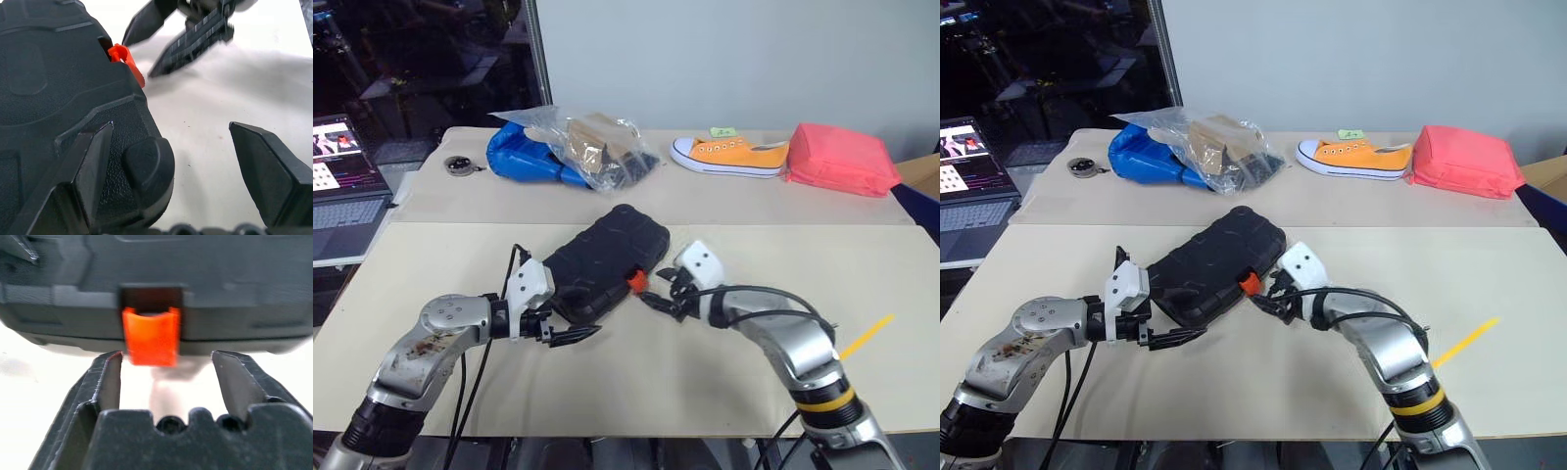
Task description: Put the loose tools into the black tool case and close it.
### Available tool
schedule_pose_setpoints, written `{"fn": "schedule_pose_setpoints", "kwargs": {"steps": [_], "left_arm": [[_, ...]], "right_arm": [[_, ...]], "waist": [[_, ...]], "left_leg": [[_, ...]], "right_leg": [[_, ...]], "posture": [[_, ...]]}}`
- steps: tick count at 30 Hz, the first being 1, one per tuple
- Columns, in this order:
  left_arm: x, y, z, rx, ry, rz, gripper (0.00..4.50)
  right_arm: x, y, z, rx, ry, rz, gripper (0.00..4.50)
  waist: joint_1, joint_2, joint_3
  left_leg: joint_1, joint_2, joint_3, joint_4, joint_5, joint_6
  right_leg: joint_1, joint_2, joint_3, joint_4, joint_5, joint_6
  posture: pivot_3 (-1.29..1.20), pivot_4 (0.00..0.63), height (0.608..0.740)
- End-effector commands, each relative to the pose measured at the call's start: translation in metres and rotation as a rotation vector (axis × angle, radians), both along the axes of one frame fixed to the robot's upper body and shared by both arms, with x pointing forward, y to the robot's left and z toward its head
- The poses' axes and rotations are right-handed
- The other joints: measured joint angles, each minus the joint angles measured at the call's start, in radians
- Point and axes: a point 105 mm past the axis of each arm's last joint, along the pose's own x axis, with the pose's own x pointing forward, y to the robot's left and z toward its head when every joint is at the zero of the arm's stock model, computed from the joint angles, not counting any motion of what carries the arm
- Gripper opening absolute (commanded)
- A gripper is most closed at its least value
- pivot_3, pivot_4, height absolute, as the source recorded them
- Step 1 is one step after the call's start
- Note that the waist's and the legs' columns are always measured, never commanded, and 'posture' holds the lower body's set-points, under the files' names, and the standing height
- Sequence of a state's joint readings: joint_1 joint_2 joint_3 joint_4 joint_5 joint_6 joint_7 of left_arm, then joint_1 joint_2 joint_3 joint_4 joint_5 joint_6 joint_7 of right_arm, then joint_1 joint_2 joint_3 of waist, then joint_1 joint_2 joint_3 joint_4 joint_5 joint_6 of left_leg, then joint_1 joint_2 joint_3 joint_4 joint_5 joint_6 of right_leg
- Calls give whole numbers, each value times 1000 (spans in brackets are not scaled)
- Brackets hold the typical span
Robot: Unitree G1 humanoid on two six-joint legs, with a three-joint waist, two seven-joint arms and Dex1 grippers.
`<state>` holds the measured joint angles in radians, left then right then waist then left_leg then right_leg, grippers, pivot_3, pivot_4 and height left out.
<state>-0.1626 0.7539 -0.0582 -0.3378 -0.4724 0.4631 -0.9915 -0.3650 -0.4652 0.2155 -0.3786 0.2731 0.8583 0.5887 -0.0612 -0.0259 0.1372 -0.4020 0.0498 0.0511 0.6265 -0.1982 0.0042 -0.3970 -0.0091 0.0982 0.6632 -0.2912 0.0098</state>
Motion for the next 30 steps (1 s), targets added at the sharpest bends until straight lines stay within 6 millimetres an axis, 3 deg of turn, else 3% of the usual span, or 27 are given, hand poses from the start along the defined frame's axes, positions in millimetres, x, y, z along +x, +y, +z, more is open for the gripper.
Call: {"fn": "schedule_pose_setpoints", "kwargs": {"steps": [1,6,22,25,30], "left_arm": [[1,1,-10,18,44,16,4106],[2,1,-10,21,43,15,4106],[-1,1,-13,24,51,18,4106],[-1,2,-14,24,52,23,4106],[-2,3,-16,22,56,33,4106]], "right_arm": [[-4,2,8,35,3,15,1734],[3,13,10,98,21,12,96],[19,42,7,132,28,35,39],[16,38,4,137,29,42,39],[2,25,26,266,6,101,39]], "waist": [[-2,0,0],[-4,0,0],[-12,0,0],[-13,0,0],[-7,0,0]], "left_leg": [[0,0,0,0,0,0],[2,0,0,0,0,0],[6,1,0,0,0,0],[8,2,0,0,0,0],[6,1,0,-1,0,0]], "right_leg": [[0,0,0,0,0,0],[1,0,0,0,-1,1],[3,2,1,1,-1,2],[5,2,1,1,-1,2],[5,1,1,0,-1,3]], "posture": [[0,150,740],[0,150,740],[0,150,740],[0,150,740],[0,150,740]]}}
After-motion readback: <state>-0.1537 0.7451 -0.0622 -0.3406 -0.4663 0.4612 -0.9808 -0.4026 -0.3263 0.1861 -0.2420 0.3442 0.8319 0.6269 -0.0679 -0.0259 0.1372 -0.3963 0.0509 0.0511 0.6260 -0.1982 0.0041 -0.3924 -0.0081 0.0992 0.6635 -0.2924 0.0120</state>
